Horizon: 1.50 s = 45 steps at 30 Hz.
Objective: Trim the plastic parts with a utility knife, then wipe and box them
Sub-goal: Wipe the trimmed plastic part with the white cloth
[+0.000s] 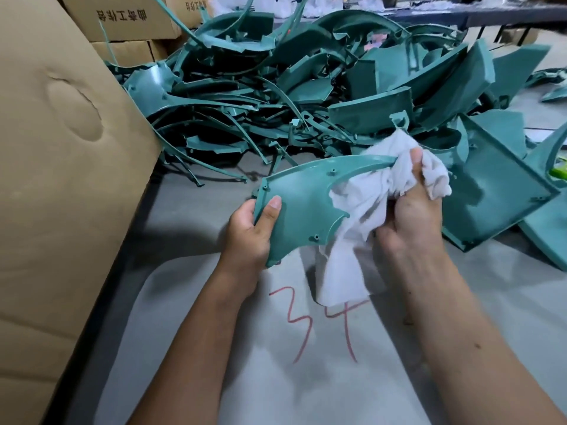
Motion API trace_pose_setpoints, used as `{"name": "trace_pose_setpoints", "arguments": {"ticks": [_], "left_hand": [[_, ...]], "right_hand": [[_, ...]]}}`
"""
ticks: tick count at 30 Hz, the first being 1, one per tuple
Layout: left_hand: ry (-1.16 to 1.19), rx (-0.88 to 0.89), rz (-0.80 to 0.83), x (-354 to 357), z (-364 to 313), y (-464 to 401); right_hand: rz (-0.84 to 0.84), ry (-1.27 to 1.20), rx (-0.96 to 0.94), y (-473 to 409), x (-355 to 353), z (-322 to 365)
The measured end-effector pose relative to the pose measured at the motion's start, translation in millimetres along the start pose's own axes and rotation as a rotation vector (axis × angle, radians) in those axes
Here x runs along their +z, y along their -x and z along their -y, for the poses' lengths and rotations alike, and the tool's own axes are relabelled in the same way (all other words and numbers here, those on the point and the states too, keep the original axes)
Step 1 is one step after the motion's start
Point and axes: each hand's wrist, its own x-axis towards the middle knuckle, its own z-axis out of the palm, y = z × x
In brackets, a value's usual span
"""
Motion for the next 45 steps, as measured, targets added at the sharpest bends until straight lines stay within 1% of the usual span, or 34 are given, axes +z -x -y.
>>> {"name": "trace_pose_setpoints", "arguments": {"ticks": [3, 6, 7, 9, 11, 13, 16, 18, 20, 23, 25, 26, 27, 29, 30, 32, 33, 35, 37, 39, 40, 41, 43, 45], "left_hand": [[0.028, -0.004, -0.049, 5, -1, -2], [0.052, -0.016, -0.074, 5, 1, -1], [0.053, -0.015, -0.086, 4, 1, -1], [0.035, -0.008, -0.104, 0, 0, -2], [0.015, -0.001, -0.117, -4, -1, -3], [0.017, 0.003, -0.128, -5, 0, -3], [0.012, -0.012, -0.162, -5, 1, -5], [0.012, -0.025, -0.190, -9, 0, -6], [0.031, -0.040, -0.210, -14, -5, -7], [0.096, -0.053, -0.239, -18, -10, -6], [0.122, -0.051, -0.245, -15, -11, -4], [0.132, -0.044, -0.237, -12, -10, -3], [0.137, -0.039, -0.233, -9, -9, -2], [0.183, -0.039, -0.254, -5, -9, -3], [0.230, -0.048, -0.295, -5, -10, -4], [0.295, -0.039, -0.399, -8, -14, -6], [0.244, 0.040, -0.451, -11, -17, -6], [0.031, 0.327, -0.471, -14, -22, 0], [-0.207, 0.604, -0.431, -10, -25, 10], [-0.494, 0.905, -0.449, -6, -26, 16], [-0.634, 1.049, -0.449, -4, -26, 17], [-0.734, 1.156, -0.431, -2, -26, 18], [-0.852, 1.224, -0.398, 1, -27, 16], [-0.982, 1.195, -0.382, 3, -24, 15]], "right_hand": [[-0.064, -0.136, 0.151, -9, -1, -2], [-0.048, -0.189, 0.197, -11, -6, 0], [-0.034, -0.185, 0.187, -12, -7, 1], [-0.030, -0.155, 0.108, -12, -6, 2], [-0.087, -0.131, 0.041, -11, -6, 5], [-0.082, -0.090, 0.032, -12, -5, 7], [-0.103, 0.017, -0.062, -13, -10, 8], [-0.084, 0.118, -0.126, -10, -10, 11], [-0.102, 0.297, -0.206, -15, -17, 15], [-0.074, 0.639, -0.390, -19, -23, 16], [-0.116, 0.680, -0.410, -18, -23, 13], [-0.159, 0.588, -0.350, -18, -21, 11], [-0.171, 0.424, -0.223, -15, -19, 11], [-0.109, 0.060, 0.110, -9, -12, 9], [-0.102, -0.032, 0.209, -6, -9, 8], [-0.073, -0.045, 0.304, 0, -7, 3], [-0.021, 0.006, 0.329, 3, -5, 1], [0.099, 0.100, 0.315, 8, 1, 0], [0.153, 0.152, 0.183, 9, 6, -1], [0.220, 0.154, 0.112, 10, 9, -1], [0.266, 0.171, 0.122, 13, 11, -4], [0.322, 0.201, 0.169, 15, 11, -8], [0.415, 0.291, 0.283, 19, 11, -17], [0.458, 0.358, 0.391, 24, 15, -21]]}}
